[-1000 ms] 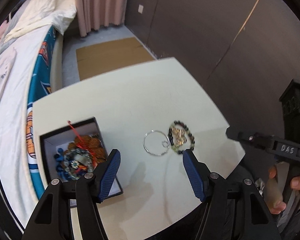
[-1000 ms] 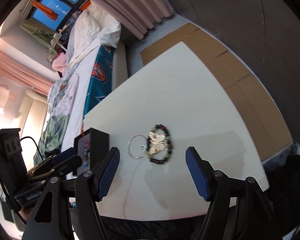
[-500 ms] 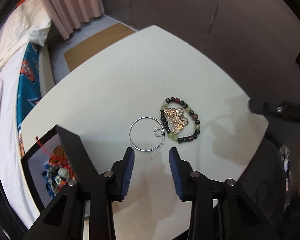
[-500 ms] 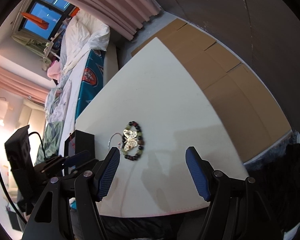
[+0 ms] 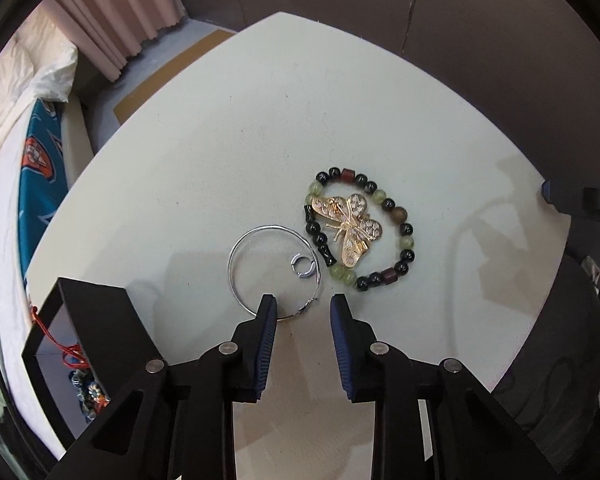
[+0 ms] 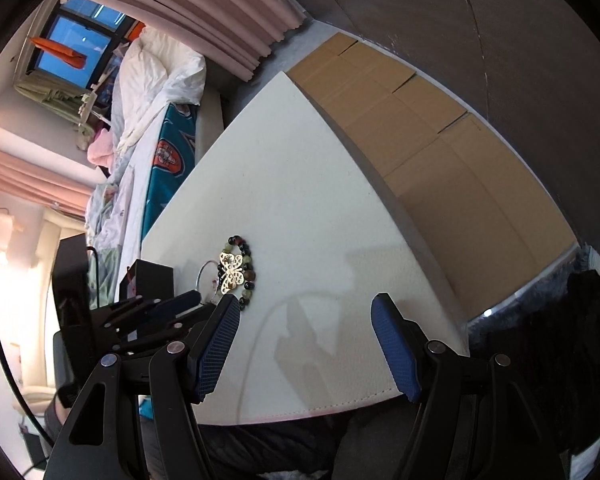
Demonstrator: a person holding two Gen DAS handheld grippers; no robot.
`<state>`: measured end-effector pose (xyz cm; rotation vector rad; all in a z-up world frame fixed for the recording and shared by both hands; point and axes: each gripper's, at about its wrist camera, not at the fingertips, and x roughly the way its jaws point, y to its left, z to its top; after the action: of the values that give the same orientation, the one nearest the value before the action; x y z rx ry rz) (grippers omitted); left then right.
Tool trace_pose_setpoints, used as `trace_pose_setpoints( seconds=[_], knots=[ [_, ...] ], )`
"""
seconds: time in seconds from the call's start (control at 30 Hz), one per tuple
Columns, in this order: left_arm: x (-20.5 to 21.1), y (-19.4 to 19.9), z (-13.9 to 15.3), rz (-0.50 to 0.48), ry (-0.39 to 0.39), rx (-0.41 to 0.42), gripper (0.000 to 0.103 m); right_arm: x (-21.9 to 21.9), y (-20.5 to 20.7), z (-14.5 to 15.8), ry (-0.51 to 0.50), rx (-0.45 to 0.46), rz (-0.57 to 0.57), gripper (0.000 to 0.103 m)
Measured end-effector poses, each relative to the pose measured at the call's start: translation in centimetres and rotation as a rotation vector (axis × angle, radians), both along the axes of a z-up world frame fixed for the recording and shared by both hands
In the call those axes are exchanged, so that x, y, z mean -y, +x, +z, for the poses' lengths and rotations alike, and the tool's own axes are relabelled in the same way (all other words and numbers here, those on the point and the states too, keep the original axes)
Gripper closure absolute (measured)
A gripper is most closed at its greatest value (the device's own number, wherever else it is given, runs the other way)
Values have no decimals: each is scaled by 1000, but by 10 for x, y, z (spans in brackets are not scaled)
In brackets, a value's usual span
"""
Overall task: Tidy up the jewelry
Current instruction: 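Reach the left gripper to the large silver hoop and grasp it, then carry the silver hoop to the box with the left gripper while the right gripper grasps the dark bead bracelet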
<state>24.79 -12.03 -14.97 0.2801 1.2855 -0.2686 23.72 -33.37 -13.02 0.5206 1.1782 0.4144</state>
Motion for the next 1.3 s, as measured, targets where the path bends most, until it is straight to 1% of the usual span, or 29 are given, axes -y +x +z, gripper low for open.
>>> trace_pose_setpoints(
  seconds=[0.17,0.2,0.23,0.3,0.33,0.37,0.4,0.47,0.53,0.73,0.93,0.97,1.0,1.03,1.1,1.3],
  knots=[
    [-6,2,-1,10,-22,2,76,-4,1,-1,-2,1,10,34],
    [-6,1,-1,6,-21,7,79,-6,2,-1,-1,0,13,34],
    [-7,1,-2,3,-26,9,87,-7,2,-2,-1,-1,14,34],
    [-9,3,-2,11,-40,13,91,-11,2,-2,-1,-3,20,34],
    [-10,4,-2,20,-48,15,96,-12,2,-2,-1,-3,24,34],
    [-12,5,-1,30,-50,20,98,-13,3,-1,-1,-3,27,34],
    [-13,6,-1,38,-54,17,102,-15,3,0,-2,-3,32,34],
    [-18,8,-1,61,-81,4,103,-18,4,1,-4,-2,38,34],
    [-22,7,2,73,-97,8,103,-21,6,2,-5,0,45,34],
    [-36,5,25,119,-152,60,103,-34,15,5,-10,3,72,34],
    [-53,-3,56,161,-197,124,103,-58,25,-1,-39,3,117,35],
    [-57,-5,59,165,-204,130,103,-61,27,-2,-51,5,123,36],
    [-60,-6,63,171,-209,139,103,-66,30,-4,-66,2,136,41],
    [-61,-9,66,176,-210,146,103,-70,31,-5,-73,-4,147,49],
    [-67,-12,73,190,-216,161,103,-78,34,-7,-100,-11,166,58],
    [-85,-27,92,233,-238,201,103,-100,38,-10,-230,12,199,60]
  ],
)
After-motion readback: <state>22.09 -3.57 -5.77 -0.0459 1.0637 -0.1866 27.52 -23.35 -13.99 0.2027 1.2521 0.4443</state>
